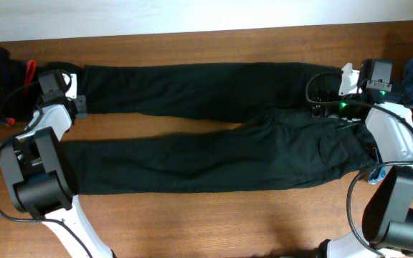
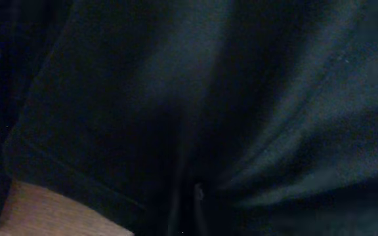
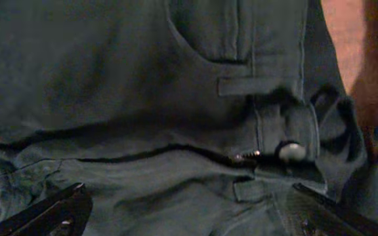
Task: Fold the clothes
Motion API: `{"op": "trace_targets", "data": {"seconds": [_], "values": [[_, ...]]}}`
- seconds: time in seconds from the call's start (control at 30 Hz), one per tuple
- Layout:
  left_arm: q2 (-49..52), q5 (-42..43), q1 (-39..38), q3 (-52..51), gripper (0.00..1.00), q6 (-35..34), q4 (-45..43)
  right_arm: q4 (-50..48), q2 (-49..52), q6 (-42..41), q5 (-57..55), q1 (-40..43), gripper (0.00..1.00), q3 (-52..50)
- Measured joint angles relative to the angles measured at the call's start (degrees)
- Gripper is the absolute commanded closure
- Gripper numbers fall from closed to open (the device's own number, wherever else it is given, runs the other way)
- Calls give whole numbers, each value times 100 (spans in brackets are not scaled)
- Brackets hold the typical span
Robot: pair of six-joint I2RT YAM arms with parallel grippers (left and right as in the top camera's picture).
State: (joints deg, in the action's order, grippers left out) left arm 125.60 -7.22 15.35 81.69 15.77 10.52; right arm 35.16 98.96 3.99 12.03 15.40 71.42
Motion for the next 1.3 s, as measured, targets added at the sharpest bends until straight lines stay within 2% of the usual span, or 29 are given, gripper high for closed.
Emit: {"op": "trace_targets", "data": {"seconds": [0.07,0.1,0.17,0.3,0.6,0.8,1.3], "values": [[-13,160,-48,-4,85,-9,-7,-74,0,190,94,0,1,0],[-13,225,-96,-4,82,-9,-13,-122,0,308,170,0,1,0],[-13,356,-264,-2,70,9,-55,-190,0,553,365,0,1,0],[-13,562,-787,-2,64,11,-203,-358,15,835,597,0,2,0],[-11,398,-1611,9,62,13,-302,-662,601,1241,800,-96,1,7],[-11,109,-1567,48,61,13,-138,-859,931,1414,476,-365,1,7],[-11,-439,-1117,149,56,11,190,-1165,1554,1423,-46,-372,1,44]]}}
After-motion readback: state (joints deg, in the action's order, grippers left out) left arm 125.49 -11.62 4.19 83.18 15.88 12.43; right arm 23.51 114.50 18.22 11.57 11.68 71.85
